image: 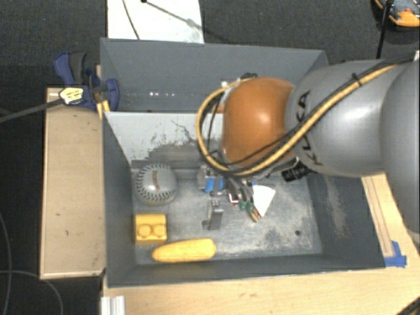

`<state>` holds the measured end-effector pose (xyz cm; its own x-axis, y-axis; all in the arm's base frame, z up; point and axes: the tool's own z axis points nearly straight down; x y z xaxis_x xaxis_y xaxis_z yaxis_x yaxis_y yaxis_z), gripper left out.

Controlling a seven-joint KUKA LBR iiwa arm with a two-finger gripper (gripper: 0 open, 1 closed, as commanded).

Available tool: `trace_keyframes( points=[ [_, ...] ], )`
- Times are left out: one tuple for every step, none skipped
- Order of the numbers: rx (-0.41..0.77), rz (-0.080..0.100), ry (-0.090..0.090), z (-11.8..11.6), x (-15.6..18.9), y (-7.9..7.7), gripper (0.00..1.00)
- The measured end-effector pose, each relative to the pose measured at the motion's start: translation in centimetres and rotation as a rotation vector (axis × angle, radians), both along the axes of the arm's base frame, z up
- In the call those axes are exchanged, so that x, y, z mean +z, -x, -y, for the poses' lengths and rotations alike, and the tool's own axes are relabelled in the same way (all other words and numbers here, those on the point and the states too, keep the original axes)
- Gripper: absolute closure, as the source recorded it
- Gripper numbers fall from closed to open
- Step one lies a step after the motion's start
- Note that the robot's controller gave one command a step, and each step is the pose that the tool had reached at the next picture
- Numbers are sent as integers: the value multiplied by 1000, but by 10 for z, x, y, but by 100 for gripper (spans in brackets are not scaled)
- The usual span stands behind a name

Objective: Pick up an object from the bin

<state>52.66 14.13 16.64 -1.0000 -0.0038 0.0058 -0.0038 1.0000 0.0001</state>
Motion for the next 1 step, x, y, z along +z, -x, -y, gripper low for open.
trace_keyframes(
  points=[
    [-5,8,-1,1,5,-2,0]
  ],
)
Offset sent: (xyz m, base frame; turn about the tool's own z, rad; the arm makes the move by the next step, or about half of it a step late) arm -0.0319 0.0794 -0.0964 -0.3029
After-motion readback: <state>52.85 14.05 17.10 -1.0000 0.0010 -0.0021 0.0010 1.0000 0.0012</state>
